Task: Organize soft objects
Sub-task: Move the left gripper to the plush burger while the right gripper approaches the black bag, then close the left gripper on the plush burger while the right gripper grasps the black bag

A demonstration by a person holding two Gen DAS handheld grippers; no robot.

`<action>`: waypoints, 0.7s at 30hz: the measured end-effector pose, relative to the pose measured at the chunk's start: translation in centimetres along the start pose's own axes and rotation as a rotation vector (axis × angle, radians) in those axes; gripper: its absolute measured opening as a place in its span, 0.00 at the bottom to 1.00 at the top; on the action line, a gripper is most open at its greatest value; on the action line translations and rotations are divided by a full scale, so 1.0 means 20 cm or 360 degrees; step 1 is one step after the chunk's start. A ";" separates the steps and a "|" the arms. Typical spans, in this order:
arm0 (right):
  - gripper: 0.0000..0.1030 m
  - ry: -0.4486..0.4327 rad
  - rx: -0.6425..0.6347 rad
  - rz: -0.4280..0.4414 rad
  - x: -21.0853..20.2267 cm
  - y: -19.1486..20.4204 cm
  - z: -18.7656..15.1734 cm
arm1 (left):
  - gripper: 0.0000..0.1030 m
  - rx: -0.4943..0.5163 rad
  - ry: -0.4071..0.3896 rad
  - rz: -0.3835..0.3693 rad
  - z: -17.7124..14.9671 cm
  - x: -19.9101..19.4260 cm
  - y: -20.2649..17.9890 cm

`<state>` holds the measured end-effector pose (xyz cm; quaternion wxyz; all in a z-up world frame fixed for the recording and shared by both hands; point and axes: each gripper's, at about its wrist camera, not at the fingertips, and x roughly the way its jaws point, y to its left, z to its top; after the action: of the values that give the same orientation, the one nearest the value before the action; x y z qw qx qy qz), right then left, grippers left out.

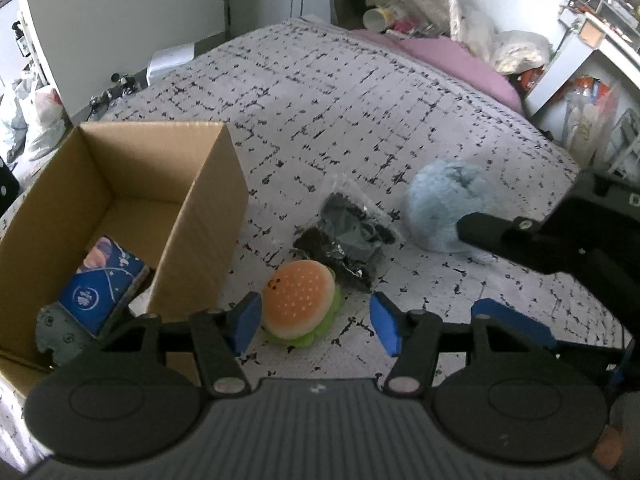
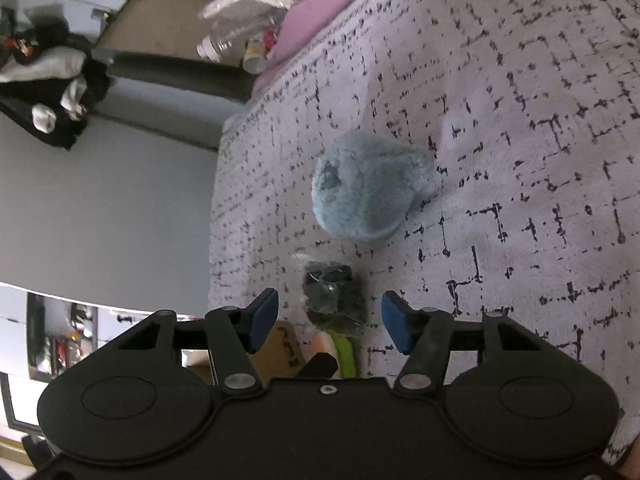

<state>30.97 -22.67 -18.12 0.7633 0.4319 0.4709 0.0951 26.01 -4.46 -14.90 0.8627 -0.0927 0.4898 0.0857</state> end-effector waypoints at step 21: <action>0.56 0.0147 -0.0054 -0.0055 0.21 -0.03 0.09 | 0.28 -0.0001 0.0074 0.0108 0.00 0.19 0.00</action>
<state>34.58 -21.71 -20.88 0.7496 0.4058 0.5112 0.1097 27.91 -4.31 -18.15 0.8476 -0.0783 0.5126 0.1128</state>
